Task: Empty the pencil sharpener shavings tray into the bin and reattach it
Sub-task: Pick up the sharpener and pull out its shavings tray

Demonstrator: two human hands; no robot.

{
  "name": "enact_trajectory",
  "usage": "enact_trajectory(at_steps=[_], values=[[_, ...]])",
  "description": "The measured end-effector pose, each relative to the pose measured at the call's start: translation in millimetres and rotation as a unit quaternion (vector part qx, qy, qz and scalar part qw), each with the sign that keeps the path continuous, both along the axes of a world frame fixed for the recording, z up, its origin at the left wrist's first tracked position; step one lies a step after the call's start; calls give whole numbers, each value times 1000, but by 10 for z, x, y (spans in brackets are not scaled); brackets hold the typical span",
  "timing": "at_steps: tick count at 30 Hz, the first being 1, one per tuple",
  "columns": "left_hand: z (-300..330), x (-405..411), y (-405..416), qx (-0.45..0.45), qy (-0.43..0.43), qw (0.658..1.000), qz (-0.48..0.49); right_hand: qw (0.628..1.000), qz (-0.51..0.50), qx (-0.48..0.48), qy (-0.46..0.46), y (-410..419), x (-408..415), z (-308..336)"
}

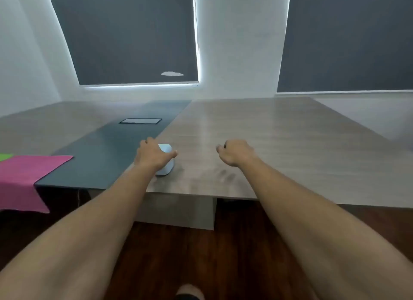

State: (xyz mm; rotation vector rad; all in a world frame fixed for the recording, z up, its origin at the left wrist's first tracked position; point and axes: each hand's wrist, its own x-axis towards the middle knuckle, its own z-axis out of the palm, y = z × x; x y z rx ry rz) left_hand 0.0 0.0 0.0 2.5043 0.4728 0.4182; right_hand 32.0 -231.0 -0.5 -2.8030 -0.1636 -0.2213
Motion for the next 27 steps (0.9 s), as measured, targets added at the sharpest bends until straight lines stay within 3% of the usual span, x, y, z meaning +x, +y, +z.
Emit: enact_trajectory(at_steps=[6, 11, 15, 17, 20, 25, 27], values=[[-253, 168, 97, -93, -9, 995, 46, 1000, 16, 12, 8, 211, 125, -175], [-331, 276, 149, -137, -37, 987, 78, 995, 30, 89, 26, 276, 213, -217], [-304, 354, 197, -290, -49, 954, 57, 980, 43, 181, 67, 339, 234, -221], [-295, 342, 169, -385, -47, 922, 10, 958, 39, 258, 121, 362, 216, -211], [-252, 293, 57, -460, -43, 886, -43, 895, 32, 369, 248, 357, 131, -188], [-185, 250, -163, -488, -25, 868, -90, 800, 52, 504, 321, 293, 9, -170], [-160, 226, -246, -489, -19, 865, -109, 780, 64, 530, 327, 271, -11, -173]])
